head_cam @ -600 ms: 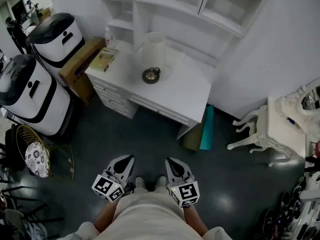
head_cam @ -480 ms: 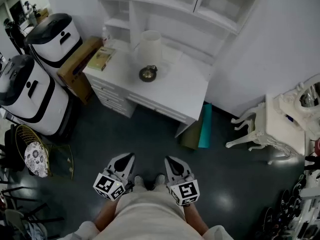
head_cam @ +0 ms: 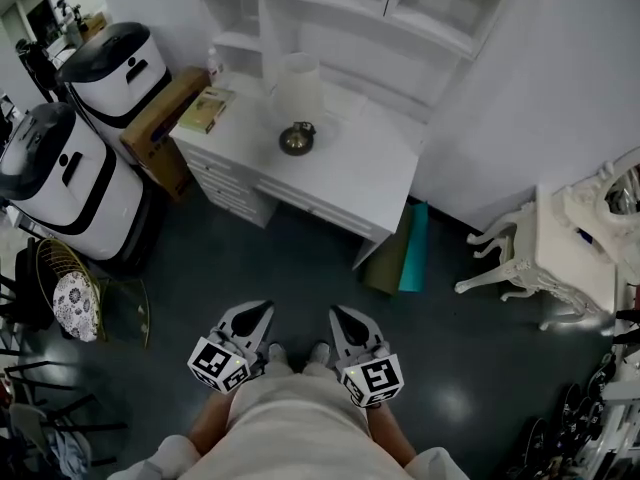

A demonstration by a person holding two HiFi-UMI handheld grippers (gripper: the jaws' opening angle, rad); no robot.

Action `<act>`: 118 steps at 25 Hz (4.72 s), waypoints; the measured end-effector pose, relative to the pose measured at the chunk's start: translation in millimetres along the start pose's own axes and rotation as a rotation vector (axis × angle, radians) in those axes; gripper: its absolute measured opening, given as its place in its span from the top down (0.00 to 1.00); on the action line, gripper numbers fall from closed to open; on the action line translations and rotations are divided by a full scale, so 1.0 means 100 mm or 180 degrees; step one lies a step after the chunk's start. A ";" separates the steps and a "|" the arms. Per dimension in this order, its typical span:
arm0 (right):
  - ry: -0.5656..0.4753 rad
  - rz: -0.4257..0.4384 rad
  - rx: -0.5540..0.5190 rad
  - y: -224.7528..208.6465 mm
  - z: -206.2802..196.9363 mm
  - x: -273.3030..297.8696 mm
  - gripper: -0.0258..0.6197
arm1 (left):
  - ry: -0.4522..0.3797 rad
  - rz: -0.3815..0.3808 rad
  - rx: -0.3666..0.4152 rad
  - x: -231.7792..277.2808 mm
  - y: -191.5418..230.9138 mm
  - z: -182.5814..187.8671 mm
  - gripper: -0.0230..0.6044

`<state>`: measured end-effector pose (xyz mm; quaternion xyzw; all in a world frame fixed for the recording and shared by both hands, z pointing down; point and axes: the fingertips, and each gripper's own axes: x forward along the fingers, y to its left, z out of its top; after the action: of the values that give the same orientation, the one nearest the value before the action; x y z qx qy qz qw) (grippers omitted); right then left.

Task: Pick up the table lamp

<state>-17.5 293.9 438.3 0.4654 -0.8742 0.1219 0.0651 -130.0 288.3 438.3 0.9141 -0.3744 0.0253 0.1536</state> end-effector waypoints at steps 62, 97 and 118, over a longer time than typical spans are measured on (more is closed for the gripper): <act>0.0295 -0.0373 -0.0078 -1.11 0.38 2.09 0.94 | 0.0320 -0.0210 0.0245 1.62 1.97 0.44 0.95; 0.0427 0.0376 -0.0218 -3.09 0.69 3.07 0.94 | 0.0064 0.1013 0.0038 3.47 2.85 0.77 0.95; 0.0747 0.0304 -0.0113 -3.04 0.18 3.52 0.94 | 0.0114 0.1027 0.0206 3.98 3.72 0.12 0.73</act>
<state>38.2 -154.9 547.4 0.4045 -0.8838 0.1631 0.1693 -102.1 -234.7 588.4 0.8459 -0.5126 0.0780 0.1246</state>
